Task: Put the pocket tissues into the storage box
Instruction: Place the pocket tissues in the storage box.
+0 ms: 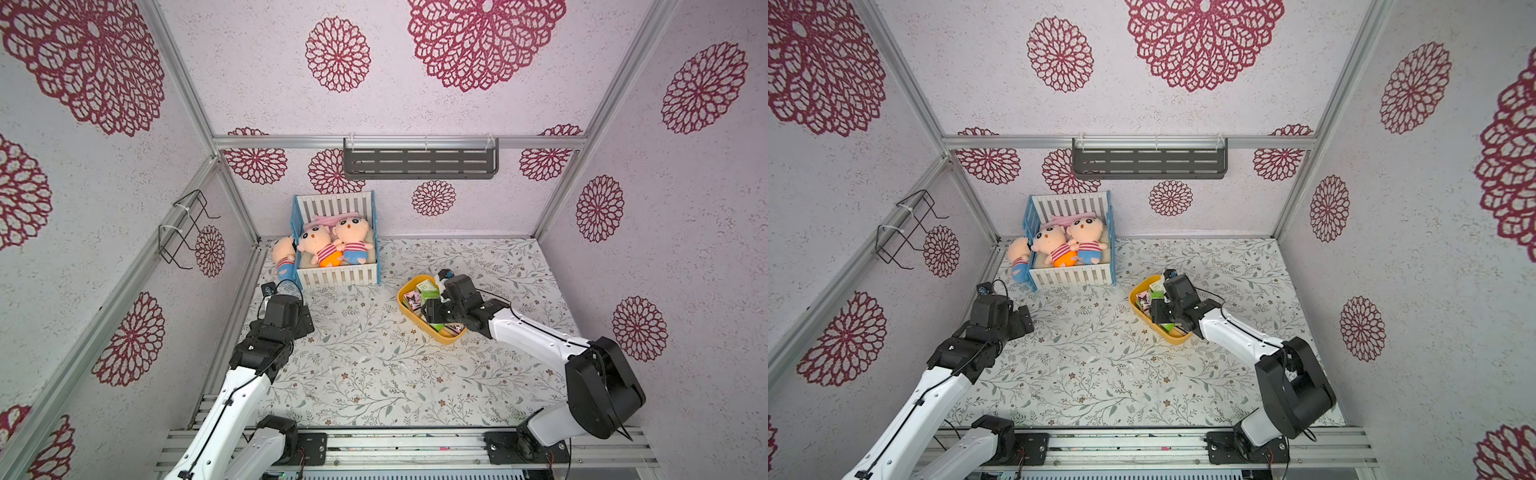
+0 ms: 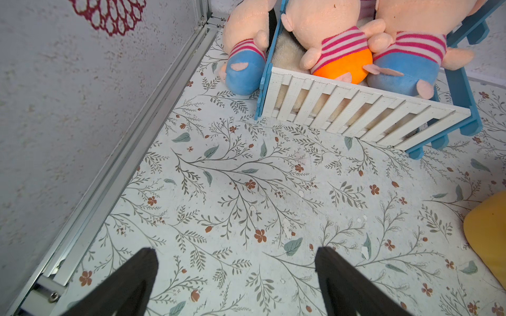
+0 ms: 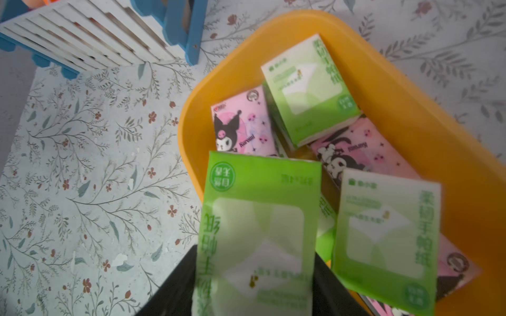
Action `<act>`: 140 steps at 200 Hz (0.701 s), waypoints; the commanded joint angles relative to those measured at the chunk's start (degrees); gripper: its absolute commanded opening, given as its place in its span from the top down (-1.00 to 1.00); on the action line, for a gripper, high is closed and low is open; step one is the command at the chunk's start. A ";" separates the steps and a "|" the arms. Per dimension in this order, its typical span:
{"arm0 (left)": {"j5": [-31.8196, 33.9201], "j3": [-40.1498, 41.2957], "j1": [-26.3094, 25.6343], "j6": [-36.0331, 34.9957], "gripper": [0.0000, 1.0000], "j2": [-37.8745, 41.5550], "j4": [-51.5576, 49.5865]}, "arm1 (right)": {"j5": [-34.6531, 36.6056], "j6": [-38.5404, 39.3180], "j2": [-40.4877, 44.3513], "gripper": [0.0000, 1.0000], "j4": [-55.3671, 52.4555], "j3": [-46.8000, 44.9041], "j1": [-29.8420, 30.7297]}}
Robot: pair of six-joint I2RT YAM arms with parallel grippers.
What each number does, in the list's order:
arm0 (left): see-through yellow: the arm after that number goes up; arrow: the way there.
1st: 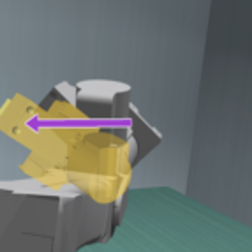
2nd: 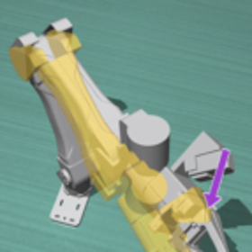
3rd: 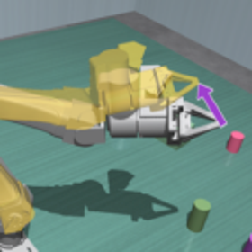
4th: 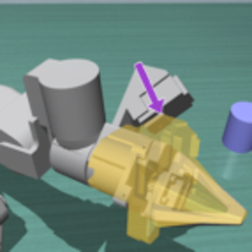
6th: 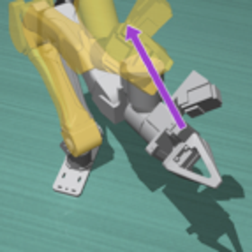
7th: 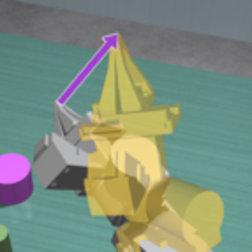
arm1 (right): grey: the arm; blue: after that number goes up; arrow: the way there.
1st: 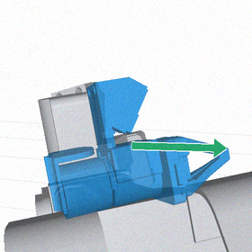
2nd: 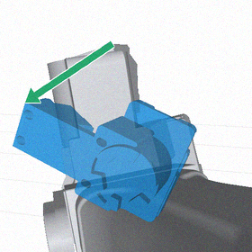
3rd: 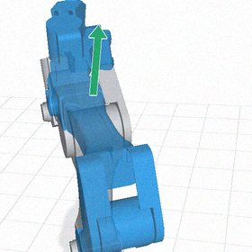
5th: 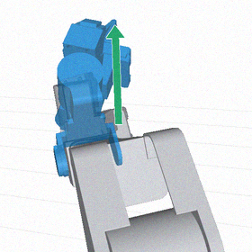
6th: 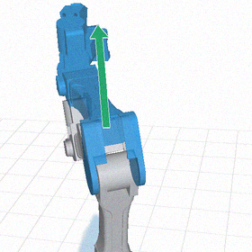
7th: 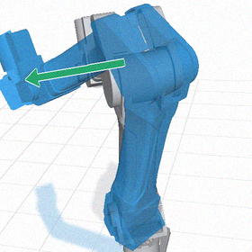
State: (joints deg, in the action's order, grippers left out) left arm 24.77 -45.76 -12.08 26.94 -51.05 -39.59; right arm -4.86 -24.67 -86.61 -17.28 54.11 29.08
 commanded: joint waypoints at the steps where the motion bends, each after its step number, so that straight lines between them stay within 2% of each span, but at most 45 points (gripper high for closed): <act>1: 0.07 0.06 -0.49 -0.74 -0.94 -0.38 1.54 | -0.96 -1.17 0.31 -0.16 1.36 -0.47 -0.61; 52: -0.06 0.14 -0.50 -0.66 -0.94 -0.39 1.65 | -1.31 -1.61 -2.42 -0.17 -0.21 -1.09 -1.34; 140: -0.08 0.20 -0.49 -0.70 -0.94 -0.81 1.94 | 5.71 2.95 -3.13 -0.21 -8.88 4.00 -2.83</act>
State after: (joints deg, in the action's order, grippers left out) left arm 24.75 -45.76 -12.10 26.61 -51.51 -39.22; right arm -2.96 -24.51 -89.38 -22.87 55.05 26.59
